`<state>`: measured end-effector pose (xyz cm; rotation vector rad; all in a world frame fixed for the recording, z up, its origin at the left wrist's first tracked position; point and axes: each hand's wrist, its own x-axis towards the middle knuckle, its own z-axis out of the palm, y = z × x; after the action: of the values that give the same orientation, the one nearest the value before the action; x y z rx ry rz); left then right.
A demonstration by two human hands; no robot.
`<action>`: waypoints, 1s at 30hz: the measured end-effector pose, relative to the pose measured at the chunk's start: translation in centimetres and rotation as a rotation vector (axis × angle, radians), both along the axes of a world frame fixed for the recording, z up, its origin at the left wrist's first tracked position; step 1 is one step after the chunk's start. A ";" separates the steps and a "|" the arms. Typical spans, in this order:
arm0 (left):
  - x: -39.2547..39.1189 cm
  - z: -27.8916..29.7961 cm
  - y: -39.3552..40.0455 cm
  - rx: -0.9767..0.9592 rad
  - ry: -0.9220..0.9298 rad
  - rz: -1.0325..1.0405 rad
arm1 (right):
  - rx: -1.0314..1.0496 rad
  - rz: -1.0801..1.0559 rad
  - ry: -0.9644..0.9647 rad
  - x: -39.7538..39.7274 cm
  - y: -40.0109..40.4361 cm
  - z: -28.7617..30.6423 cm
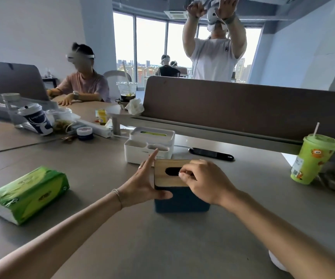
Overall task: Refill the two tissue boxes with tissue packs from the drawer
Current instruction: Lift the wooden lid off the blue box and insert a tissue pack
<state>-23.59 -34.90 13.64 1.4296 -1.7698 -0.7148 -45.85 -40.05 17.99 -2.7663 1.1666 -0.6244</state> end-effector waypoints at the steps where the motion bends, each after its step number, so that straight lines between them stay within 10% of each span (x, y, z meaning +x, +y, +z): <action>1: 0.5 -0.5 -0.3 0.049 0.075 -0.044 | -0.002 -0.006 0.005 0.7 -0.2 0.0; 15: 1.1 -1.7 -2.0 0.123 0.207 -0.047 | -0.120 -0.026 0.059 3.3 -1.5 -1.6; 30: -2.9 8.9 -5.0 -0.020 -0.477 -0.099 | -0.122 -0.026 0.010 -0.1 -3.3 3.8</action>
<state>-26.45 -39.86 22.55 1.6009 -2.2128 -0.4222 -45.93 -43.34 21.81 -2.8618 1.2074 -0.7086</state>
